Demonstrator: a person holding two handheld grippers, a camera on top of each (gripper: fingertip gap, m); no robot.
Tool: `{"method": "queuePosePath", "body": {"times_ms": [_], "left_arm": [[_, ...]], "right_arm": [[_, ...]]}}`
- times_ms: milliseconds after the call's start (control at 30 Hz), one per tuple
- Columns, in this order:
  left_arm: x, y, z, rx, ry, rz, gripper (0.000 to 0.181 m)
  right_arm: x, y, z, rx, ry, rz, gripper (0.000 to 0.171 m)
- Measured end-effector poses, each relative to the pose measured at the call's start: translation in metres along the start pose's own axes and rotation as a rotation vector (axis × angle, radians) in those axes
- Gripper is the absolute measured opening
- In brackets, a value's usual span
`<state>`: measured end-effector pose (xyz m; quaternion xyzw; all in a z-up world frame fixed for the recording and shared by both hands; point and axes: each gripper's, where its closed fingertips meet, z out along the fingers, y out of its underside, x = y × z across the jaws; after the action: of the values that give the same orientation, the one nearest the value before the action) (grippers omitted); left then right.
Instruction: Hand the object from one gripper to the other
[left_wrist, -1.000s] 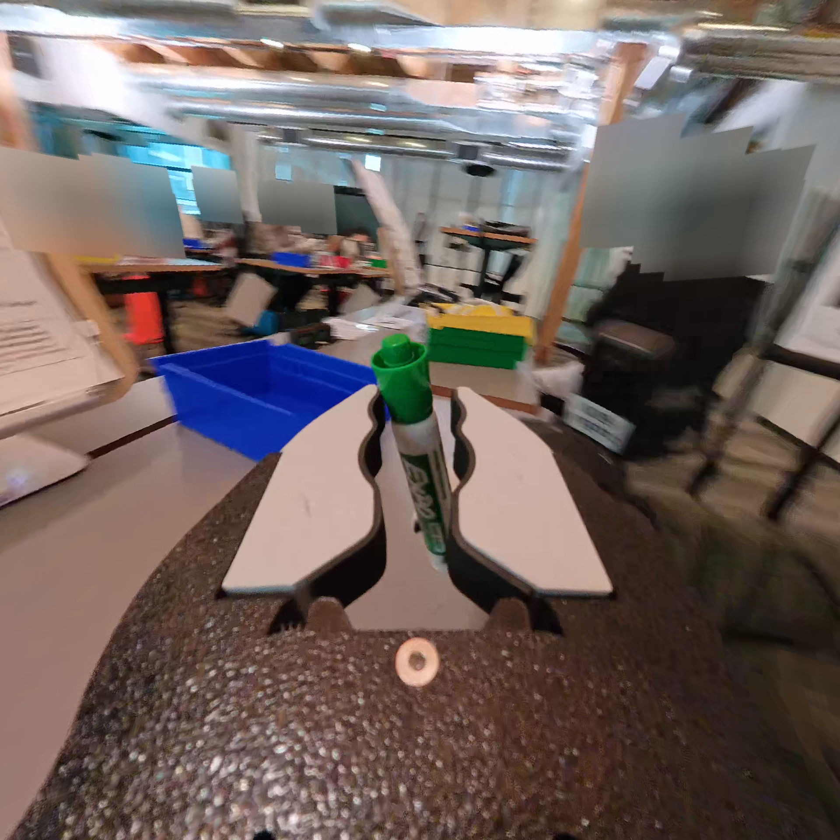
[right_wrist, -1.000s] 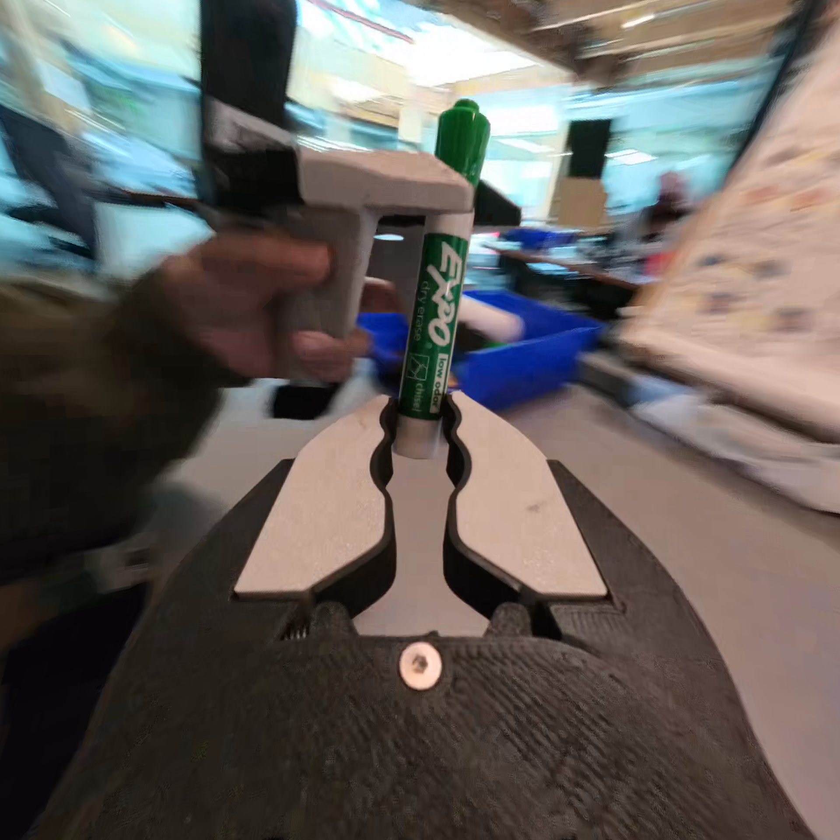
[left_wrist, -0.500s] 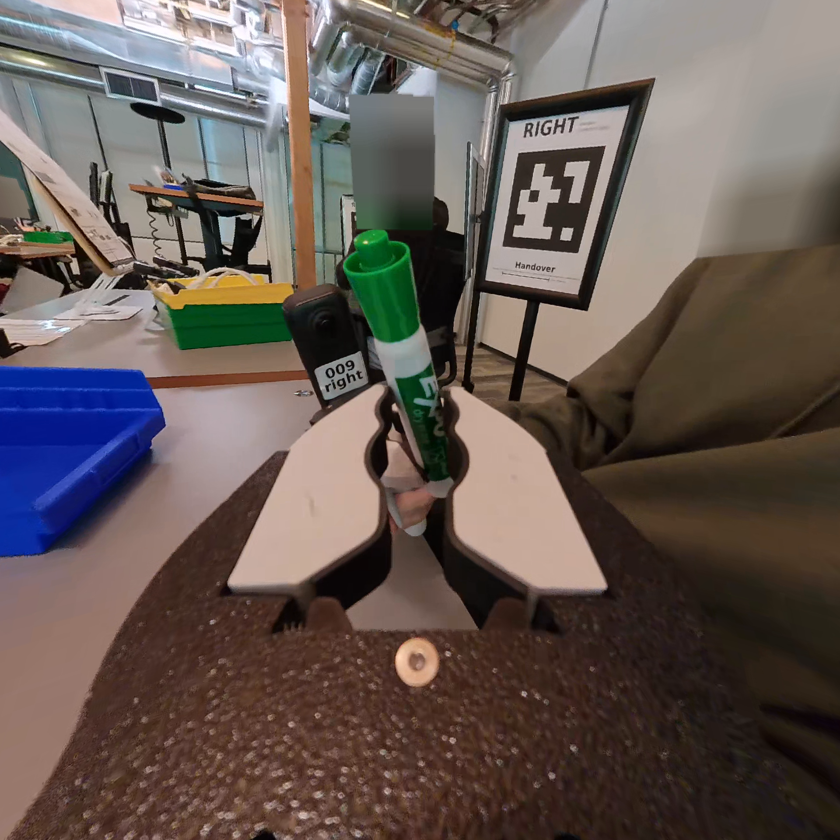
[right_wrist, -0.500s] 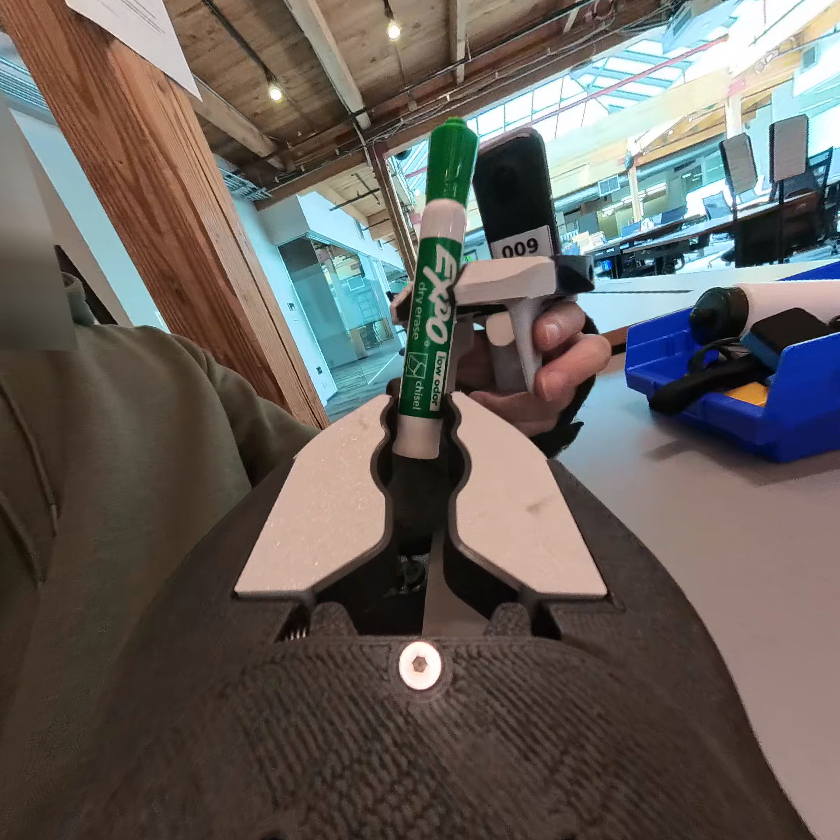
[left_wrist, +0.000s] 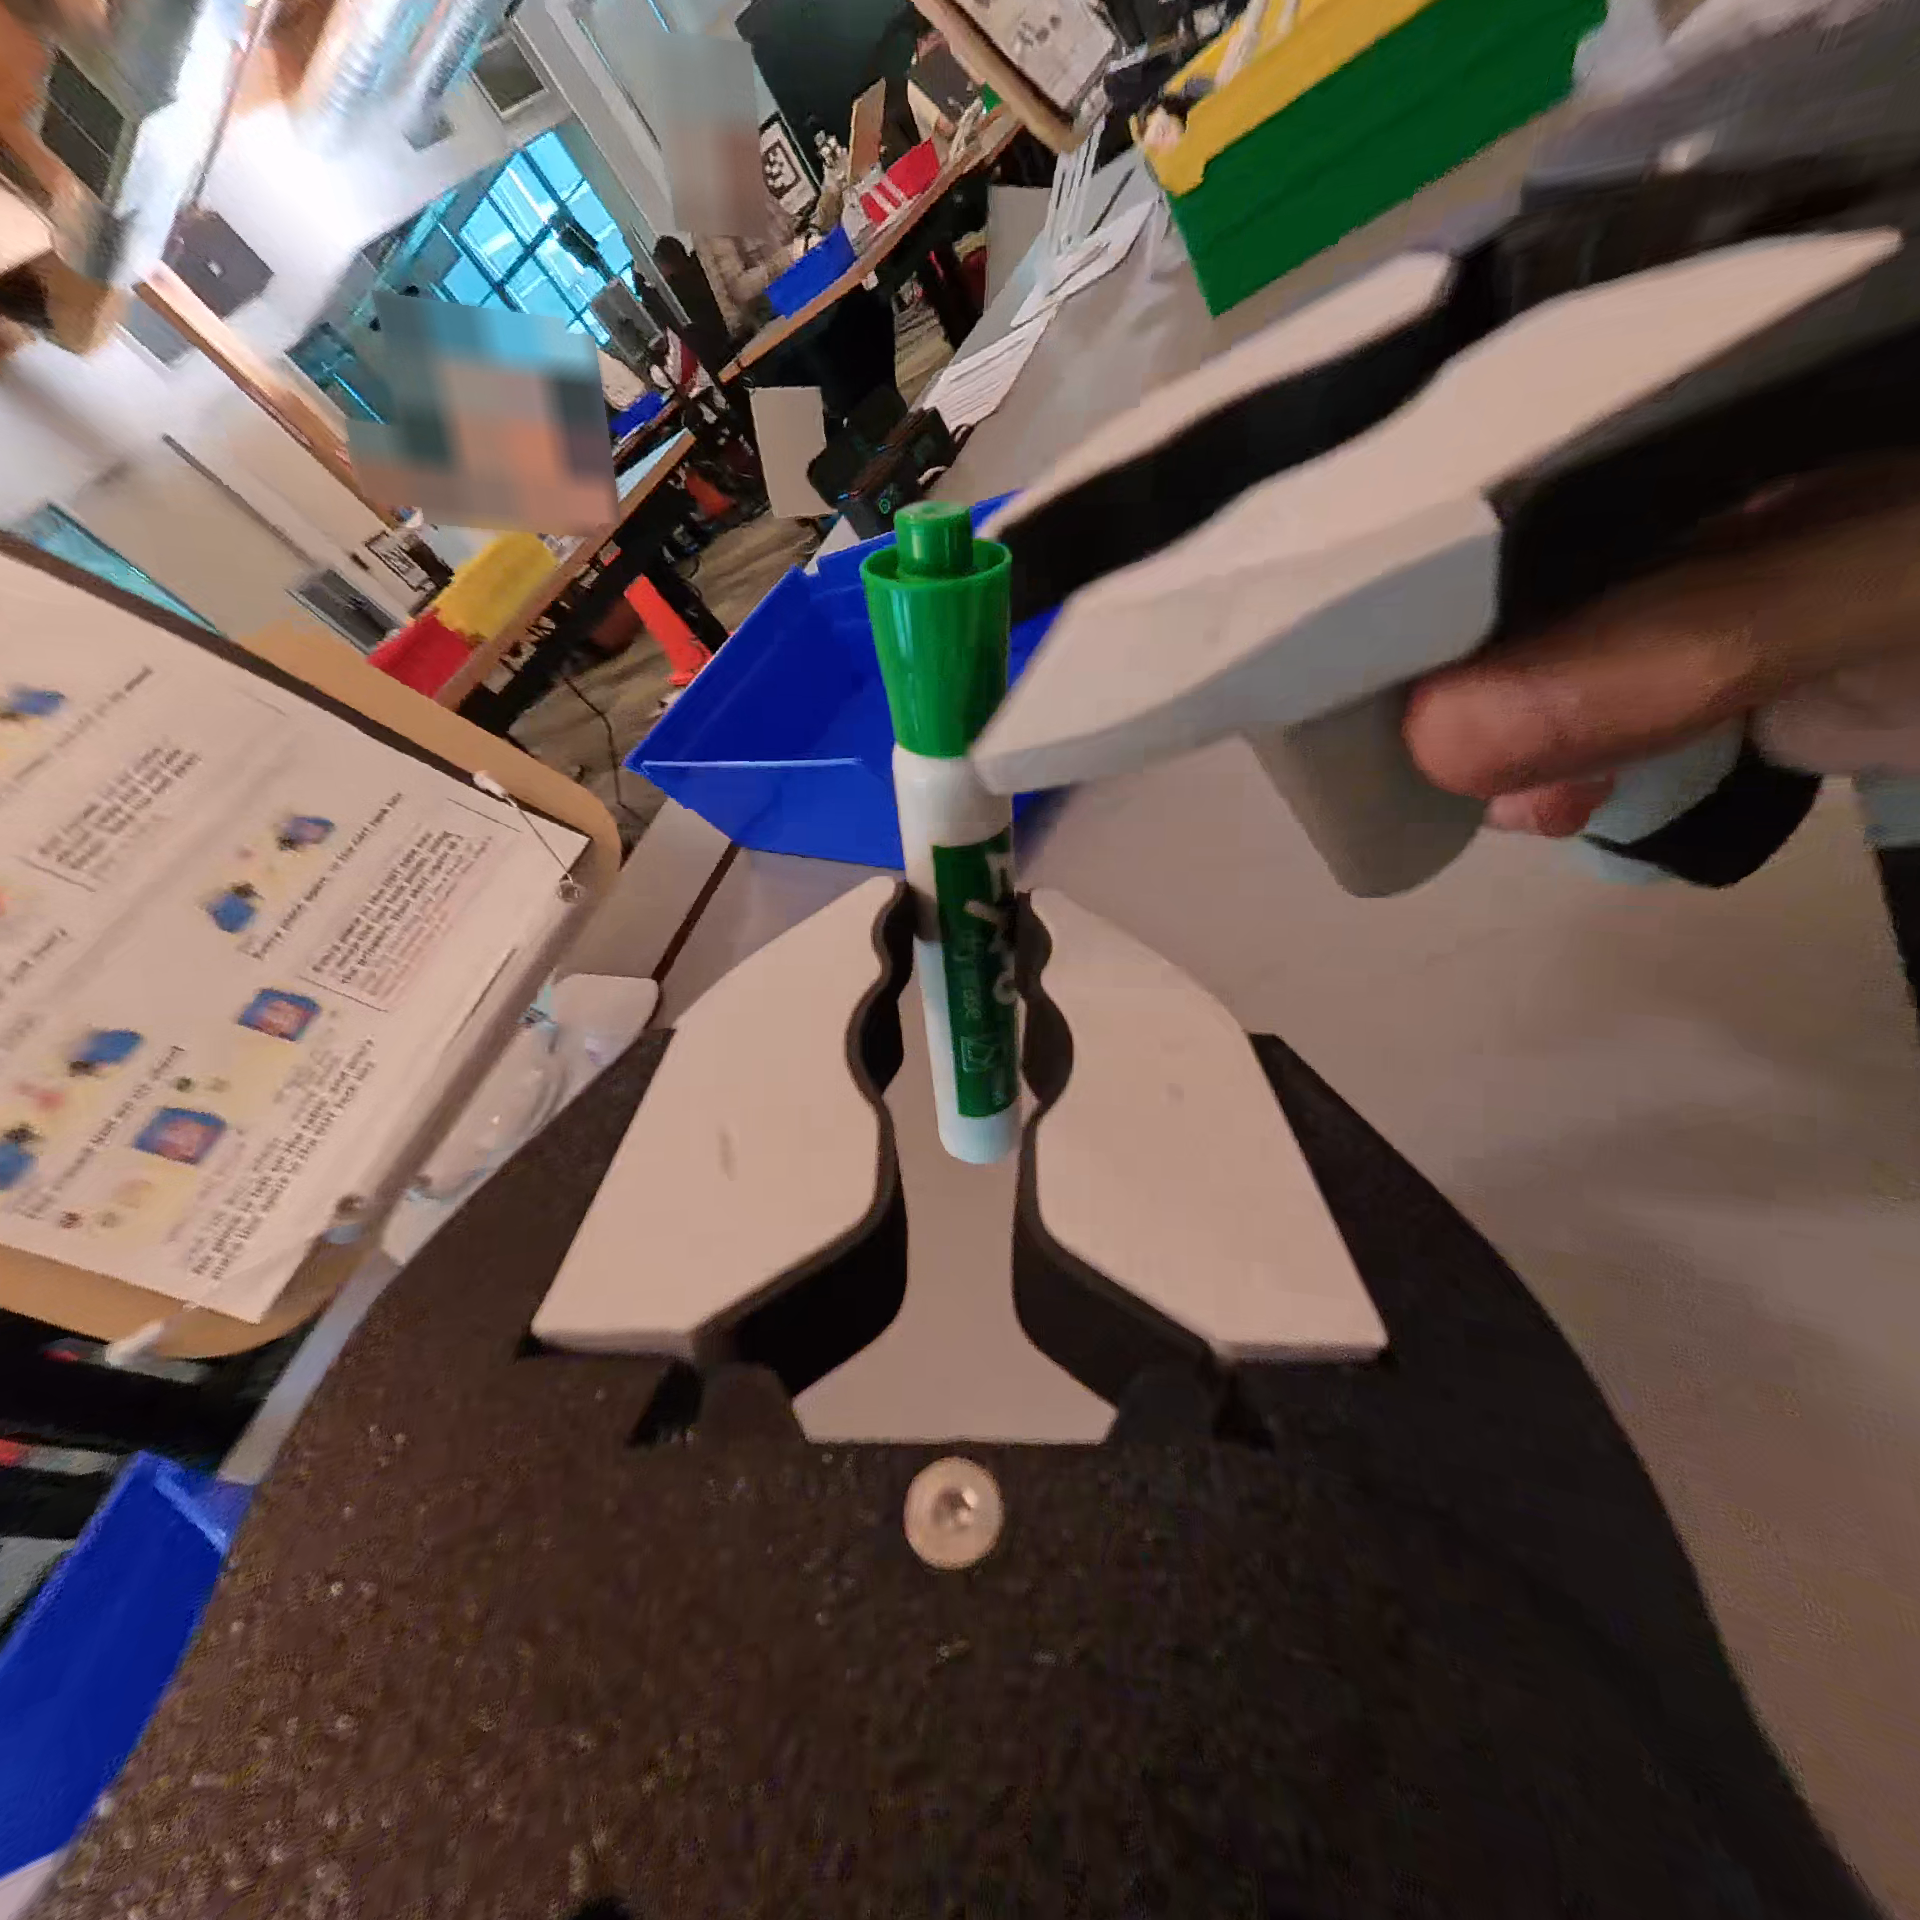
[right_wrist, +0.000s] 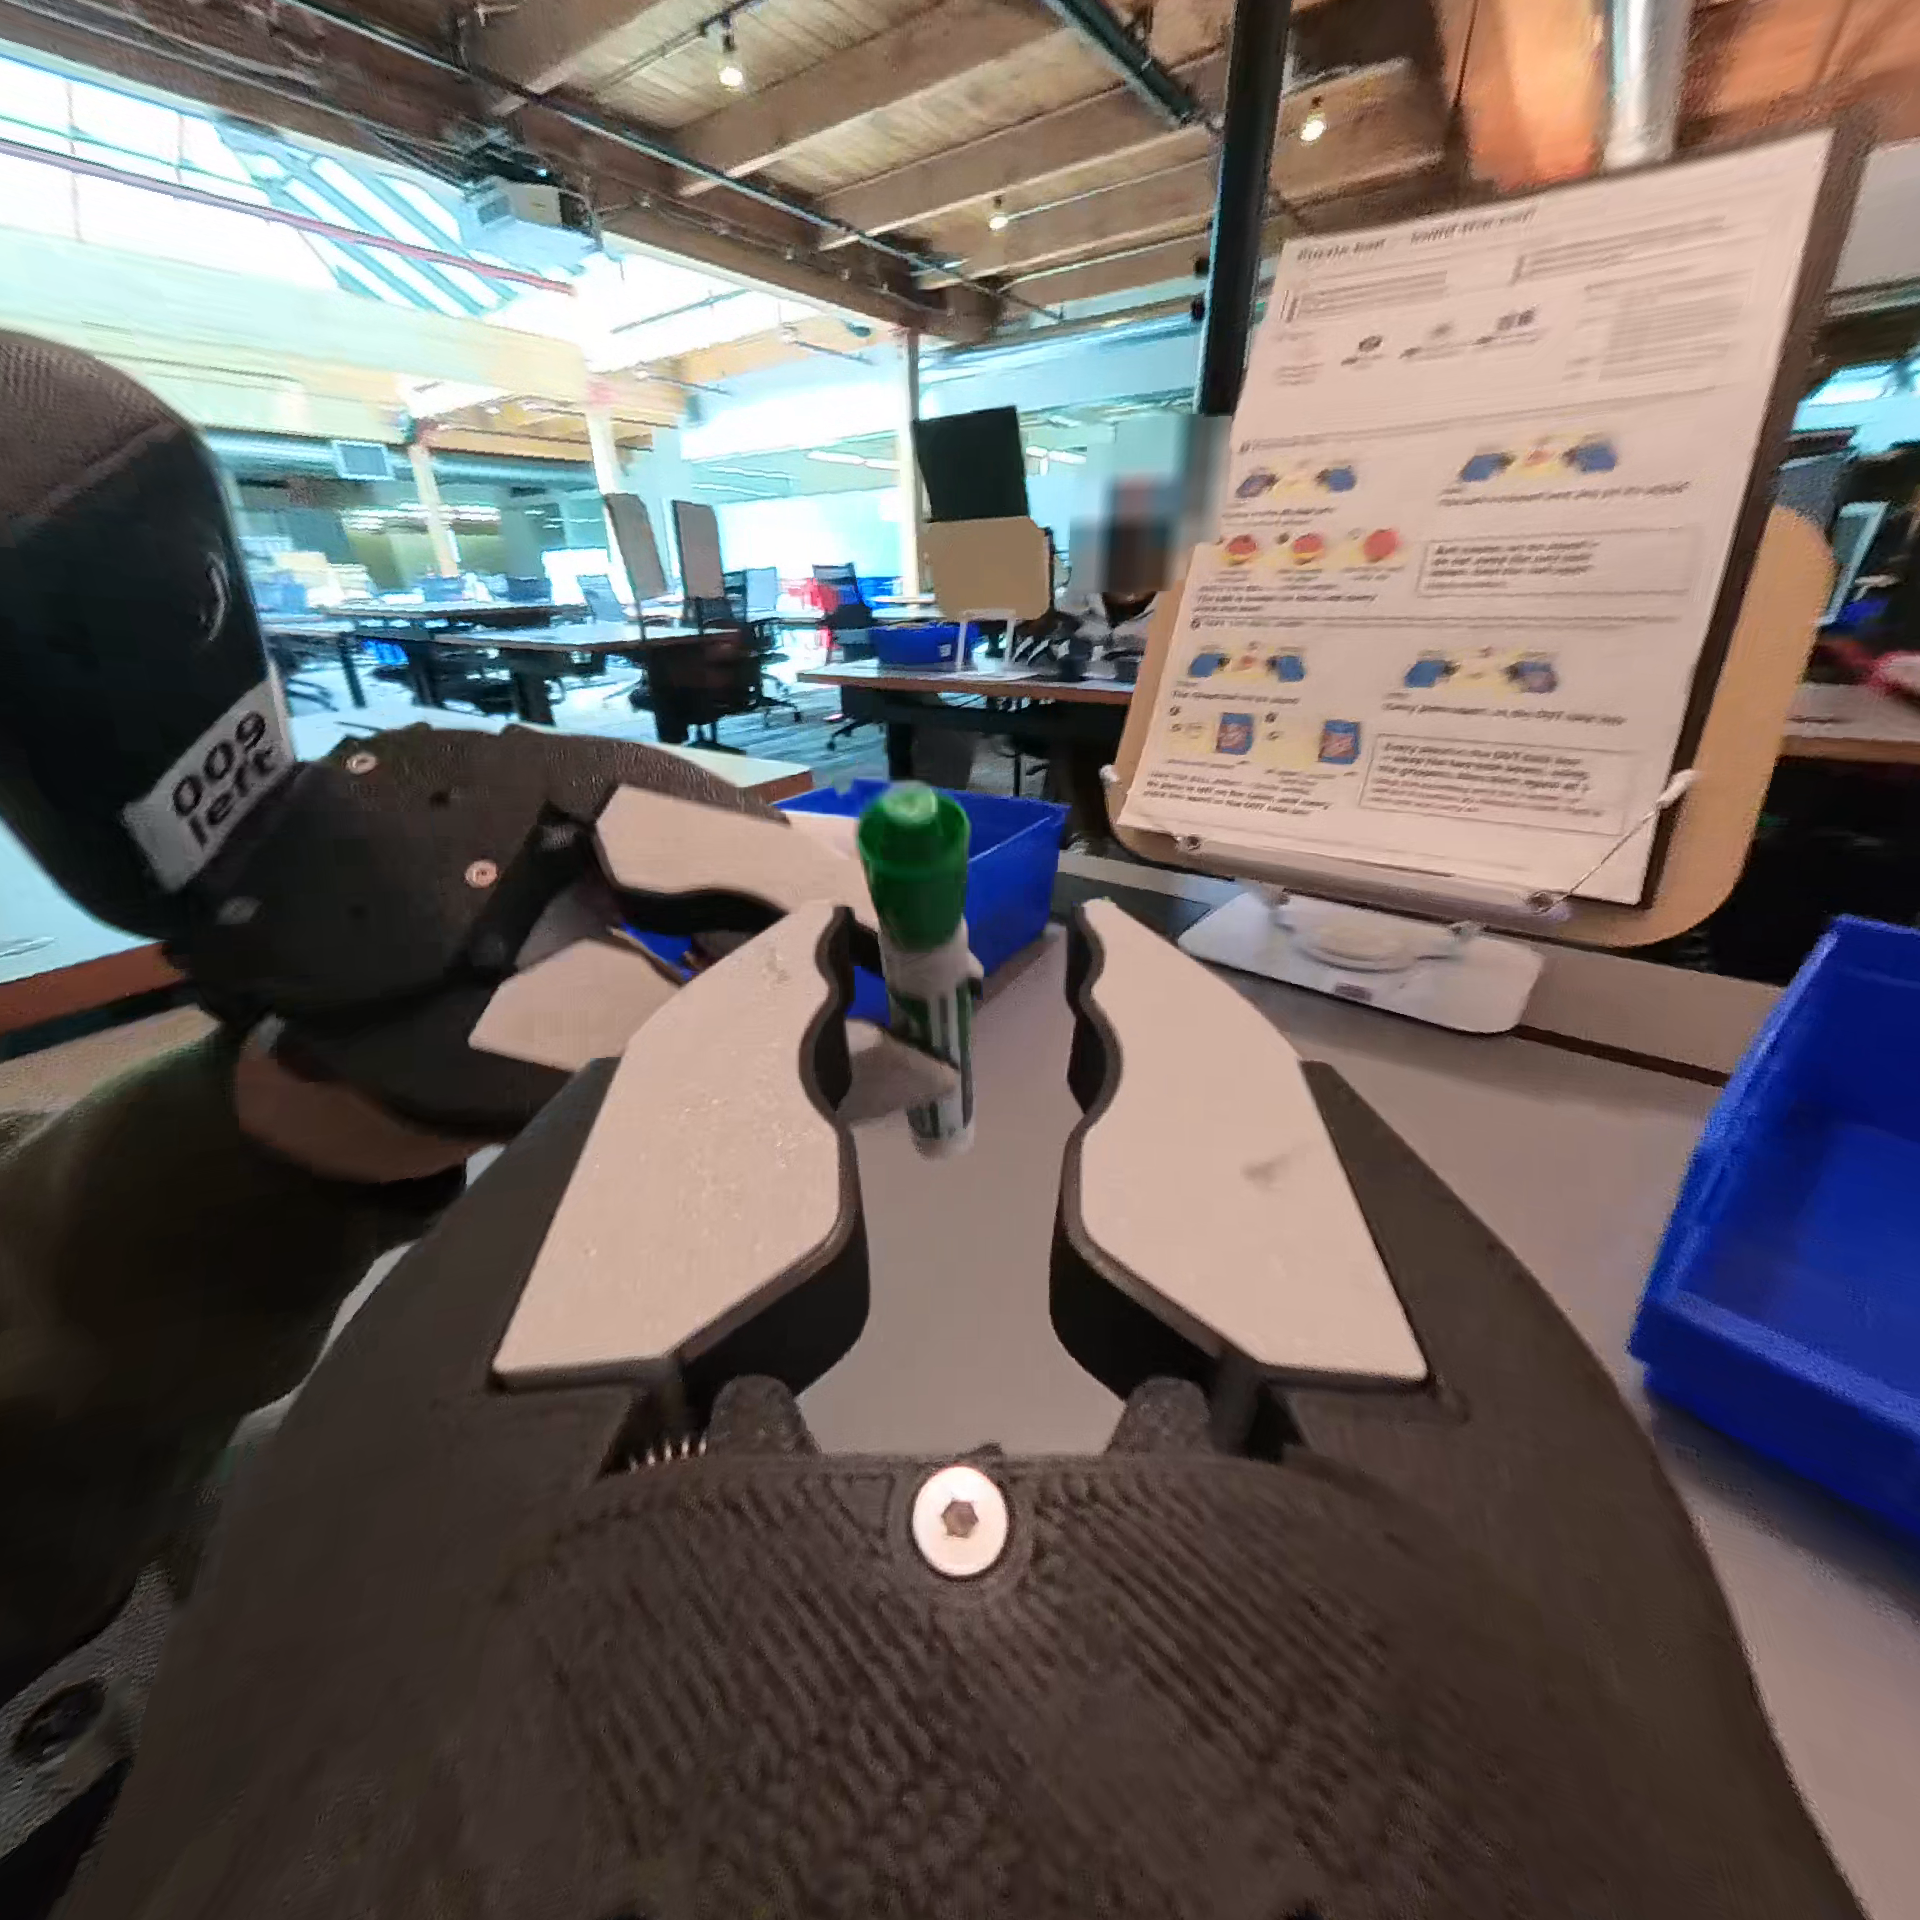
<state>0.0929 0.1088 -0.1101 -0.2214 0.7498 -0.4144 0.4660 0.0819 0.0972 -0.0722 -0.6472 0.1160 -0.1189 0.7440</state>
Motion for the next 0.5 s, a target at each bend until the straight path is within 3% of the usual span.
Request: {"method": "queuePosePath", "body": {"times_ms": [67,167,267,367,500], "left_arm": [[0.008,0.001,0.006,-0.020,-0.001,0.046,0.018],[0.013,0.000,0.011,-0.011,0.009,0.022,0.019],[0.024,-0.010,0.004,0.095,0.148,-0.071,0.019],[0.033,-0.018,-0.011,0.213,0.386,-0.315,0.051],[0.025,-0.044,-0.032,0.461,0.678,-0.792,0.055]], "right_arm": [[0.001,-0.001,-0.002,-0.007,0.017,-0.037,0.021],[0.001,0.000,-0.004,-0.038,0.010,-0.086,0.019],[-0.010,-0.009,-0.011,0.016,-0.151,-0.058,0.019],[-0.018,-0.041,-0.034,0.247,-0.333,0.033,0.019],[-0.002,-0.072,-0.064,0.518,-0.380,0.154,0.018]]}}
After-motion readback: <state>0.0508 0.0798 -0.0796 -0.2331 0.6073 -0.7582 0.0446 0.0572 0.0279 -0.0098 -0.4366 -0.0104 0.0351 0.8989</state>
